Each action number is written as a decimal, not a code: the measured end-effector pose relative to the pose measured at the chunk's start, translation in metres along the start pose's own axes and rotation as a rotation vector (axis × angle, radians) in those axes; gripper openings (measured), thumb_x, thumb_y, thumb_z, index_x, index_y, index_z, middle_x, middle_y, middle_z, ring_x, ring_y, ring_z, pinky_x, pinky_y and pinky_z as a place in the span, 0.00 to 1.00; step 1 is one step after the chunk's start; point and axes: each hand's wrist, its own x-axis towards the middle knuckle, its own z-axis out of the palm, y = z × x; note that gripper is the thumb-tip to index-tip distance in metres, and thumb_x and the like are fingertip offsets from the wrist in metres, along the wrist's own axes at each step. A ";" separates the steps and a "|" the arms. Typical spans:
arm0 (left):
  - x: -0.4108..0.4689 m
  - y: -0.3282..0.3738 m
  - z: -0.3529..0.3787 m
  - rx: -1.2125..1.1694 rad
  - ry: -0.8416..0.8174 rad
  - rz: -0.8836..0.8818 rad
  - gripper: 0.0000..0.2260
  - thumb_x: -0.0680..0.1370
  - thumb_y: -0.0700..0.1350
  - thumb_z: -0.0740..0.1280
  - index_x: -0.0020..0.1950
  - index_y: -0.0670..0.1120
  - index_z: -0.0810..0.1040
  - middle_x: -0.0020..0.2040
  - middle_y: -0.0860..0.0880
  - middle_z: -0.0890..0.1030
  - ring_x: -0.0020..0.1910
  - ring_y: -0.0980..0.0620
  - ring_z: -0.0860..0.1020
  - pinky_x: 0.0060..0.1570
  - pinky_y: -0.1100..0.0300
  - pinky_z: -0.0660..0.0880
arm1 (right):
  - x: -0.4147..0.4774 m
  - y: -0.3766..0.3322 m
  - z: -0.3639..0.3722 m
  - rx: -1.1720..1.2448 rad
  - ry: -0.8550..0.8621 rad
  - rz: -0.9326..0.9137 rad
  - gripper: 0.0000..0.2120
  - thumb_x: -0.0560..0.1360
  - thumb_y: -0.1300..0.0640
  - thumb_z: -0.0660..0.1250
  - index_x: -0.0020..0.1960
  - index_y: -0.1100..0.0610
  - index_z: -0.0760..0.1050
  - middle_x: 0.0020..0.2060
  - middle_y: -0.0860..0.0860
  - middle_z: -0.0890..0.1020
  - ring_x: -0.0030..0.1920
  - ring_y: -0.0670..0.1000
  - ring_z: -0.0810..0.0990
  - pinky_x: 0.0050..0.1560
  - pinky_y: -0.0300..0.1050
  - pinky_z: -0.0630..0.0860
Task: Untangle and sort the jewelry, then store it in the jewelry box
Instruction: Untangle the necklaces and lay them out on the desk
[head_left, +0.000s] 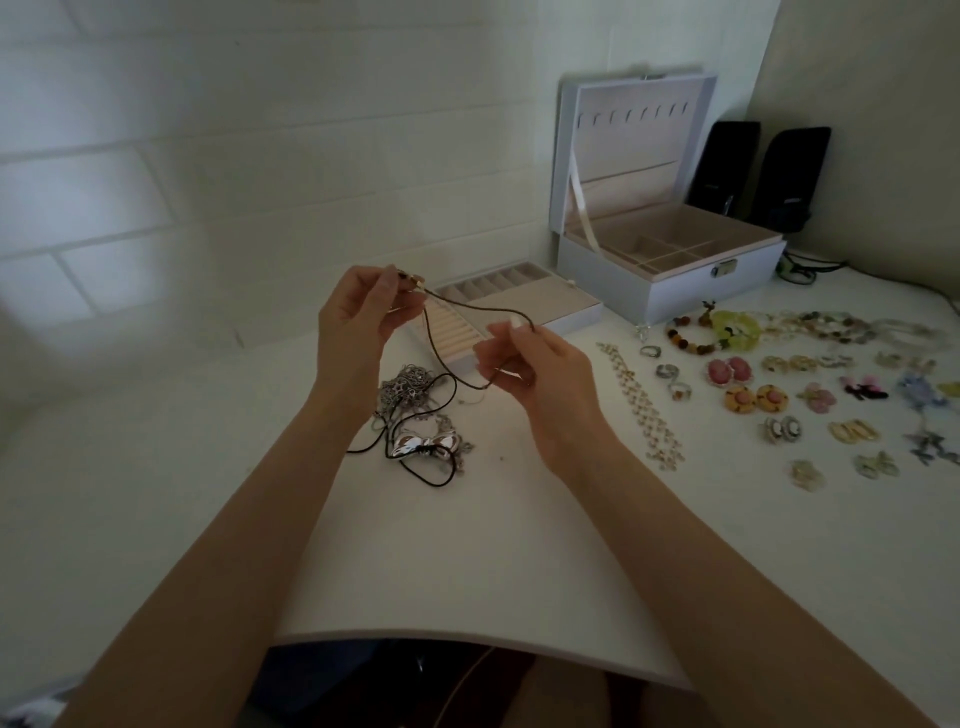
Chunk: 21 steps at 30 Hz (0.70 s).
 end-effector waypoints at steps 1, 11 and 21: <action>0.000 0.000 0.000 -0.003 0.017 -0.002 0.07 0.81 0.39 0.60 0.44 0.43 0.74 0.43 0.47 0.80 0.41 0.53 0.80 0.52 0.56 0.77 | 0.000 -0.001 -0.002 0.001 0.000 -0.004 0.11 0.80 0.60 0.60 0.45 0.61 0.79 0.36 0.54 0.82 0.41 0.50 0.82 0.55 0.49 0.79; 0.000 -0.006 -0.004 0.046 0.135 0.002 0.06 0.81 0.41 0.60 0.44 0.44 0.73 0.43 0.48 0.80 0.41 0.52 0.79 0.51 0.58 0.78 | -0.003 -0.008 -0.019 -0.096 0.118 -0.041 0.05 0.75 0.60 0.68 0.41 0.58 0.80 0.27 0.46 0.76 0.36 0.48 0.76 0.57 0.50 0.77; -0.001 -0.012 -0.008 0.161 0.200 -0.076 0.07 0.81 0.43 0.61 0.44 0.45 0.72 0.36 0.49 0.81 0.30 0.57 0.75 0.33 0.64 0.74 | -0.003 -0.002 -0.027 -0.207 0.187 0.076 0.04 0.77 0.63 0.66 0.48 0.63 0.78 0.34 0.56 0.81 0.28 0.53 0.81 0.29 0.41 0.78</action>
